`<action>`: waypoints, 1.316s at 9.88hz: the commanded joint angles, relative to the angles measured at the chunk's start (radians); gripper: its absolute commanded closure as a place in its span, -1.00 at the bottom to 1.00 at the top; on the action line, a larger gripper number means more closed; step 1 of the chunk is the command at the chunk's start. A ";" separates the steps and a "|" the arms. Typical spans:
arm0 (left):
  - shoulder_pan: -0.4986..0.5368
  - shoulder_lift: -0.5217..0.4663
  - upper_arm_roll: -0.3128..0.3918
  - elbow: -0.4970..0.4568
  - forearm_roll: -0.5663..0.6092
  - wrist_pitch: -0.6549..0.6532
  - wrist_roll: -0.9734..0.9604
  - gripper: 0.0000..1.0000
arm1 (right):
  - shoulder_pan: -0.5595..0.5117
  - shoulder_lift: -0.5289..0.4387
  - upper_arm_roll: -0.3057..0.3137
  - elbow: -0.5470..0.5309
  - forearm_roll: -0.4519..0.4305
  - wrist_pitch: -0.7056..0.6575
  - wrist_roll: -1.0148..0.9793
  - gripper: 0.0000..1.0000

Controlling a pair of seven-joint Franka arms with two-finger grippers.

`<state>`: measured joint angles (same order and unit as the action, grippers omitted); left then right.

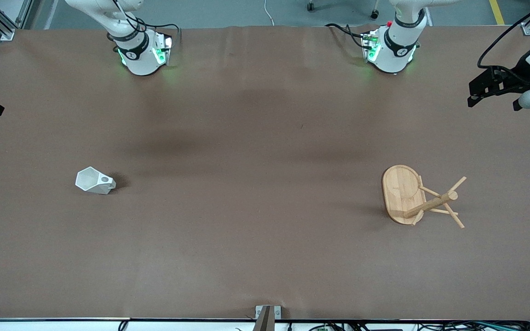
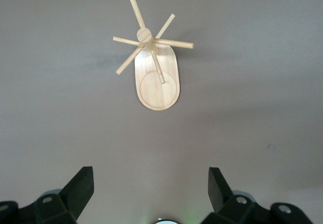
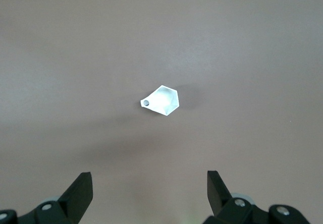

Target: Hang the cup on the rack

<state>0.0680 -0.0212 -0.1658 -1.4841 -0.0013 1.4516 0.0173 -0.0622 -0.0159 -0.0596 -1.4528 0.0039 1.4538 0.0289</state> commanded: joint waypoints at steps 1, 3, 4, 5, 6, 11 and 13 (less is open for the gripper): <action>0.025 0.020 0.000 -0.004 -0.012 -0.016 0.021 -1.00 | -0.010 -0.006 0.006 0.008 -0.012 -0.022 -0.001 -1.00; 0.033 0.021 0.000 -0.004 -0.011 -0.016 0.018 -1.00 | -0.014 -0.001 0.004 0.008 -0.013 -0.023 -0.017 -1.00; 0.033 0.026 -0.001 -0.004 -0.005 -0.016 0.018 -1.00 | -0.015 0.002 0.003 0.002 -0.013 -0.023 -0.015 -1.00; 0.033 0.027 -0.001 -0.004 -0.005 -0.016 0.018 -1.00 | -0.021 0.010 0.001 -0.006 -0.013 -0.018 -0.015 -1.00; 0.032 0.027 -0.001 -0.004 -0.003 -0.016 0.017 -1.00 | -0.033 0.025 0.000 -0.032 -0.013 0.005 -0.018 -1.00; 0.032 0.020 -0.001 -0.004 -0.002 -0.016 0.020 -1.00 | -0.044 0.115 -0.022 -0.374 -0.012 0.420 -0.067 -1.00; 0.029 0.023 -0.003 -0.004 -0.013 -0.016 0.020 -1.00 | -0.045 0.177 -0.031 -0.473 -0.010 0.595 -0.087 -1.00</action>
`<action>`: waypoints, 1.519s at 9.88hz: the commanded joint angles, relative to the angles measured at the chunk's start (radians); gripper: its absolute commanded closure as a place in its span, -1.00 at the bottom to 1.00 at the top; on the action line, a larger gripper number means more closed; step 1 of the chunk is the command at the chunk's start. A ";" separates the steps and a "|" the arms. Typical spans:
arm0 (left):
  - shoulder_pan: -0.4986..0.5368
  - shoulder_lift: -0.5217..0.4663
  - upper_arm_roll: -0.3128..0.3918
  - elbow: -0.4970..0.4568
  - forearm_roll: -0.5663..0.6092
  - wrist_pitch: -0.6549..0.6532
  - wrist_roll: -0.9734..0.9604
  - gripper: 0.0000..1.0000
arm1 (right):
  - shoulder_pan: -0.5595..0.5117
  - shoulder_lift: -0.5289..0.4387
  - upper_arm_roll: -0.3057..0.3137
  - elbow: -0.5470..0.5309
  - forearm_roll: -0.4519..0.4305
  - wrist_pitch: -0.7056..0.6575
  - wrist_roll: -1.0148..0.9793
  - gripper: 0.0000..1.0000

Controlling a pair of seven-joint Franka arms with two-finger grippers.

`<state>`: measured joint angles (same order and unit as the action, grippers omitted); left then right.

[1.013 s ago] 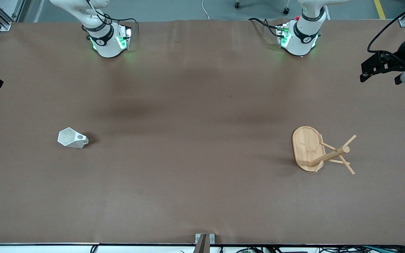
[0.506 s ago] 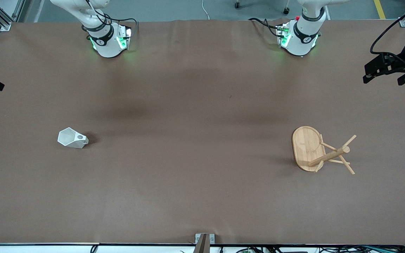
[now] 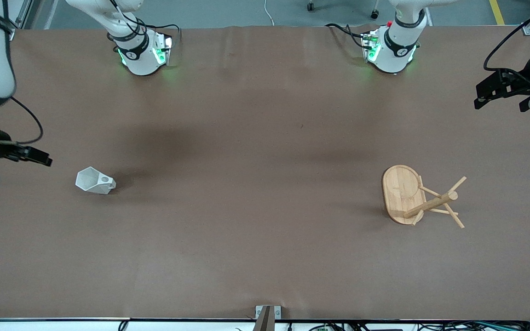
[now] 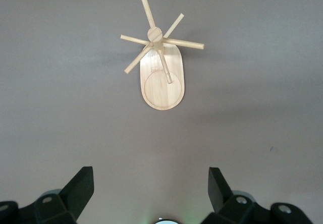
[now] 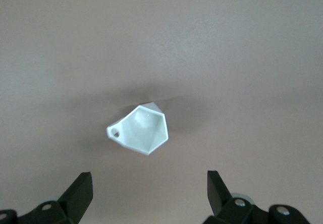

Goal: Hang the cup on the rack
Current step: 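Lower the right gripper and grasp the white cup's rim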

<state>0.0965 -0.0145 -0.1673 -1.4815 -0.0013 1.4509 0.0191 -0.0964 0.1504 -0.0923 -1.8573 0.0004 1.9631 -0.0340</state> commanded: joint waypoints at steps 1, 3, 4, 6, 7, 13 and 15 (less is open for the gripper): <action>-0.004 0.016 -0.008 0.000 -0.014 -0.015 0.019 -1.00 | -0.010 0.032 -0.001 -0.130 -0.007 0.193 -0.024 -1.00; -0.012 0.016 -0.011 0.004 -0.011 -0.015 0.018 -1.00 | -0.028 0.098 -0.004 -0.190 0.001 0.354 -0.021 -0.95; -0.008 0.015 -0.011 0.004 -0.012 -0.015 0.019 -1.00 | -0.031 0.133 -0.007 -0.192 0.006 0.391 -0.018 -0.89; -0.014 0.016 -0.012 0.004 -0.013 -0.015 0.016 -1.00 | -0.032 0.147 -0.007 -0.236 0.006 0.445 -0.018 -0.64; -0.026 0.016 -0.014 0.007 -0.011 -0.015 0.015 -1.00 | -0.031 0.155 -0.007 -0.265 0.007 0.501 -0.017 -0.51; -0.067 0.053 -0.011 0.013 -0.003 -0.014 0.004 -1.00 | -0.025 0.193 -0.004 -0.295 0.036 0.566 -0.015 0.21; -0.052 0.050 -0.001 0.015 -0.003 -0.014 0.012 -1.00 | -0.023 0.204 -0.003 -0.295 0.046 0.568 -0.017 0.26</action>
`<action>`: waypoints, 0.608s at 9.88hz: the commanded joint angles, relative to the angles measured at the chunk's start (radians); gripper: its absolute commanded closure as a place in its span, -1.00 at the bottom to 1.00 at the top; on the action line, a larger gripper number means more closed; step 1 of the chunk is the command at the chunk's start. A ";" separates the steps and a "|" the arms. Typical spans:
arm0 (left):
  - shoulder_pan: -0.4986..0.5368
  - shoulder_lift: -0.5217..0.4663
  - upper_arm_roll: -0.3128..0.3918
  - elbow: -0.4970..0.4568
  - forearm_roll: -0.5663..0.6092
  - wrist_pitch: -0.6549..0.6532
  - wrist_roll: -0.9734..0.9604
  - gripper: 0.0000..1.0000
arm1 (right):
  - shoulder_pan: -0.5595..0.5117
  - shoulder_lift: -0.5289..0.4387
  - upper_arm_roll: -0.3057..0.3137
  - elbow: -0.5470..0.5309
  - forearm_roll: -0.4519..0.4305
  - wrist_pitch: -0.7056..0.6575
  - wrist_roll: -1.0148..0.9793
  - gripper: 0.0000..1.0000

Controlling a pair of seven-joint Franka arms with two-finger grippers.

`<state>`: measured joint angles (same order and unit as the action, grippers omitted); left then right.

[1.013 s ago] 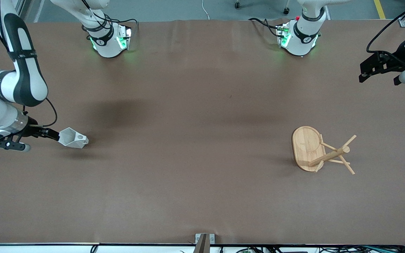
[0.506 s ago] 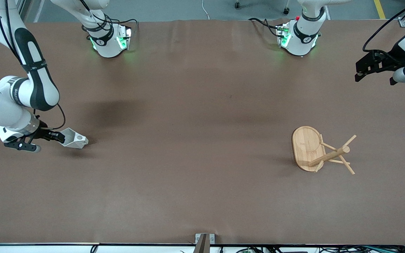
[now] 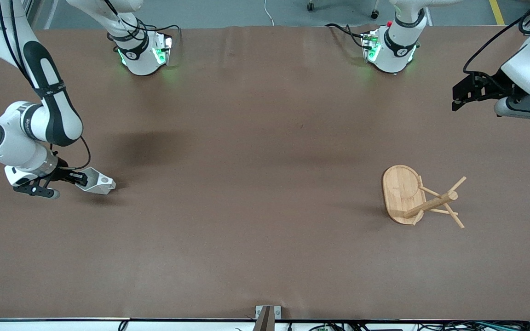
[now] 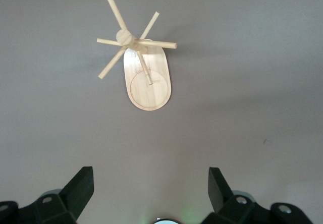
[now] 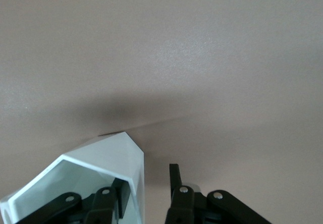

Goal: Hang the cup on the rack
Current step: 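Lower the right gripper and grasp the white cup's rim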

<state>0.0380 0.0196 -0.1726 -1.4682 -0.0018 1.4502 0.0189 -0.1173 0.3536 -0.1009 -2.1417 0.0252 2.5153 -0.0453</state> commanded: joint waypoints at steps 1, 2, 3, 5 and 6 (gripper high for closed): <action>0.003 0.017 0.004 0.008 -0.001 -0.011 0.004 -1.00 | -0.002 0.004 0.007 -0.009 0.031 0.016 -0.004 0.38; -0.006 0.020 0.004 0.009 -0.001 0.002 -0.005 -1.00 | -0.002 0.004 0.007 -0.009 0.041 0.014 -0.005 0.70; -0.006 0.032 0.004 0.009 -0.001 0.022 -0.004 -1.00 | -0.001 0.004 0.007 -0.004 0.041 0.013 -0.004 0.96; 0.005 0.031 0.004 0.008 0.003 0.024 -0.004 -1.00 | 0.001 0.002 0.006 0.009 0.041 0.000 -0.037 0.99; 0.006 0.025 0.005 0.008 0.003 0.019 0.012 -1.00 | 0.002 -0.002 0.006 0.023 0.041 -0.041 -0.047 0.99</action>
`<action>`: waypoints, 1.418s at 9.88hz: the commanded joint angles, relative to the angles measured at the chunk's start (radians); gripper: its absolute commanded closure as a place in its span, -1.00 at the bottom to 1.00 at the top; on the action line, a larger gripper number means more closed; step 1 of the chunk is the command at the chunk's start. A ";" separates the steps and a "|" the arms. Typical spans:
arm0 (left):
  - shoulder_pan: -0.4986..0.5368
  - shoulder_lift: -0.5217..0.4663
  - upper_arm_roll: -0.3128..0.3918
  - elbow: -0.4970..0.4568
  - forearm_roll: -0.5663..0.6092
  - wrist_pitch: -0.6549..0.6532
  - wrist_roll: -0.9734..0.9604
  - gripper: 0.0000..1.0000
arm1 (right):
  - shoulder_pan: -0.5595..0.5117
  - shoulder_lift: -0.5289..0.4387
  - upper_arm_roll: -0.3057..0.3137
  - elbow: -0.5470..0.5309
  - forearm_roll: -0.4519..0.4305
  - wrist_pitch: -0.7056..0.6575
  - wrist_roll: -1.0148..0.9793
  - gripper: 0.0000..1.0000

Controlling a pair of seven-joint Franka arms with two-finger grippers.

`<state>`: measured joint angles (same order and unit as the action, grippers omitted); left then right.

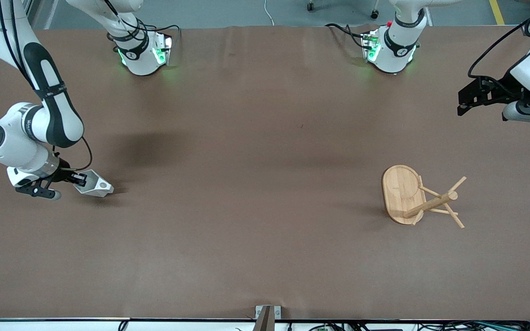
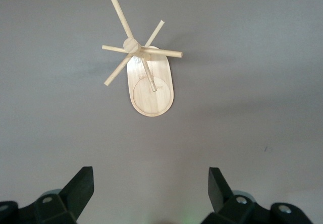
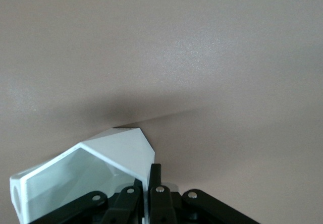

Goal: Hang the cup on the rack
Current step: 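Lower the right gripper and grasp the white cup's rim, then lift the cup with the right gripper while the left gripper approaches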

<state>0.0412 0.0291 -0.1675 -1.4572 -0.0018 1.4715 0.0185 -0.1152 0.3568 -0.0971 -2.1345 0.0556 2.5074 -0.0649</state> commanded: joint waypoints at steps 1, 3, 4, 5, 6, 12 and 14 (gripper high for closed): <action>0.003 0.008 0.000 -0.002 0.002 -0.007 0.009 -1.00 | 0.002 -0.033 0.005 0.039 0.010 -0.104 -0.051 0.99; 0.006 0.006 0.003 -0.003 0.011 -0.004 0.017 -1.00 | 0.015 -0.059 0.010 0.242 0.019 -0.413 -0.130 0.99; 0.016 0.011 0.000 -0.005 0.016 0.012 0.023 -1.00 | 0.034 -0.058 0.017 0.339 0.082 -0.529 -0.131 0.98; 0.013 0.012 0.000 -0.003 0.017 0.021 0.024 -1.00 | 0.048 -0.058 0.026 0.378 0.166 -0.583 -0.137 0.97; 0.017 0.014 -0.001 -0.003 0.002 0.023 0.027 -1.00 | 0.049 -0.062 0.069 0.378 0.269 -0.602 -0.180 0.96; -0.091 0.009 -0.056 -0.002 -0.340 0.044 0.222 -1.00 | 0.095 -0.023 0.356 0.367 0.920 -0.634 -0.173 0.99; -0.121 0.063 -0.084 -0.002 -0.339 0.072 0.265 -1.00 | 0.110 0.001 0.416 0.366 1.054 -0.644 -0.171 0.99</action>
<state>-0.0790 0.0467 -0.2436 -1.4441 -0.3374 1.5313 0.2327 0.0011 0.3456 0.2842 -1.7655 1.0368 1.8727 -0.2380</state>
